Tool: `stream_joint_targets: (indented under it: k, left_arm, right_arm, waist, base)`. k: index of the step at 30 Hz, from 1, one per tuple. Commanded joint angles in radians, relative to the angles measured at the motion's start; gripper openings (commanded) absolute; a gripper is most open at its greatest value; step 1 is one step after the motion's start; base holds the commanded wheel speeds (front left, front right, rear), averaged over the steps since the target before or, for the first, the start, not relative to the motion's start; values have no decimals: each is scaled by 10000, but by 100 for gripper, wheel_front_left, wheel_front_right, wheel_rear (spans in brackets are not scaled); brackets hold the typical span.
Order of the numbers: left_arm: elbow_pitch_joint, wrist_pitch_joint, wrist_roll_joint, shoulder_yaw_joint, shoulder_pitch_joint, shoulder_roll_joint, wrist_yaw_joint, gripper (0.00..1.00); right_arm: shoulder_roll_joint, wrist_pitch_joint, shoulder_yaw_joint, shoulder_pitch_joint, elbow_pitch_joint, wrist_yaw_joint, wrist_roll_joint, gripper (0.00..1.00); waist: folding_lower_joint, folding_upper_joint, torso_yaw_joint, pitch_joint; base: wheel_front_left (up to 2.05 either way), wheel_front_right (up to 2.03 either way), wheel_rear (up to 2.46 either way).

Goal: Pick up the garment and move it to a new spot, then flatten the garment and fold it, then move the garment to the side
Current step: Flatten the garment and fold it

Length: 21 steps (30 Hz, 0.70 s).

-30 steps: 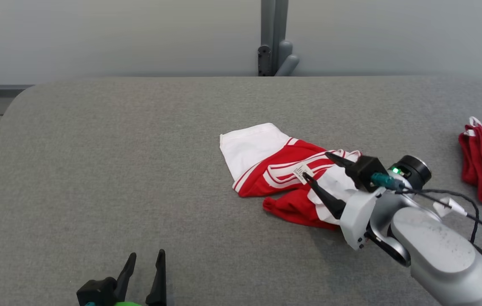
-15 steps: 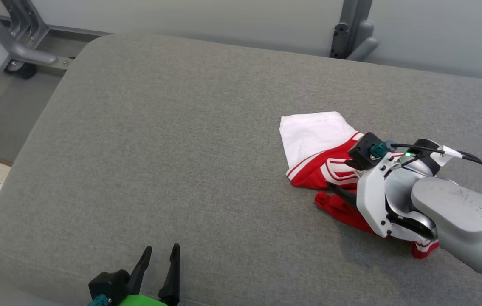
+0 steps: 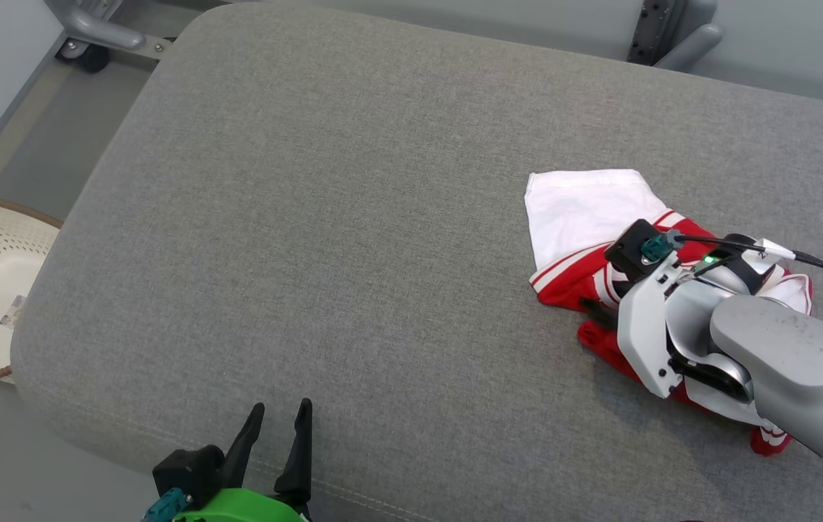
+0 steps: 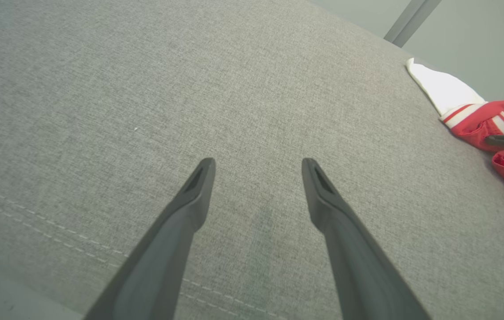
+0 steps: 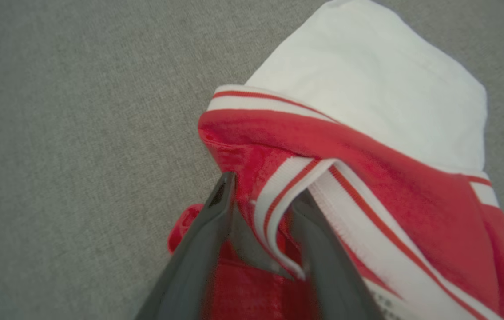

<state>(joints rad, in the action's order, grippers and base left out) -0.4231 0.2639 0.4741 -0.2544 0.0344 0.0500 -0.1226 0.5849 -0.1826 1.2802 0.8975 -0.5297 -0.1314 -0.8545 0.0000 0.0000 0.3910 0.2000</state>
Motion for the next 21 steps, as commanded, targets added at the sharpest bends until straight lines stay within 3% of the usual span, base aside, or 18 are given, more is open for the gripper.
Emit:
stream_joint_targets:
  k: [1, 2, 12, 21]
  left_arm:
    - [61, 1, 3, 43, 177, 14, 44, 100]
    - [82, -1, -11, 43, 166, 14, 41, 100]
    - [15, 1, -278, 53, 162, 16, 20, 100]
    - [-243, -1, -665, -564, 636, 17, -78, 100]
  right_arm:
    - [0, 110, 19, 114, -41, 15, 43, 5]
    - [4, 216, 19, 122, -67, 15, -20, 0]
    - [183, 2090, -484, 961, -1056, 15, -662, 0]
    - [544, 3226, -1770, 2526, -4777, 15, 176, 0]
  waist:
    - [0, 0, 24, 44]
    - [0, 0, 7, 43]
    - [0, 0, -295, -94]
    - [0, 0, -100, 161]
  base:
    - [0, 0, 0]
    - [0, 0, 0]
    - [0, 0, 0]
    - [0, 0, 0]
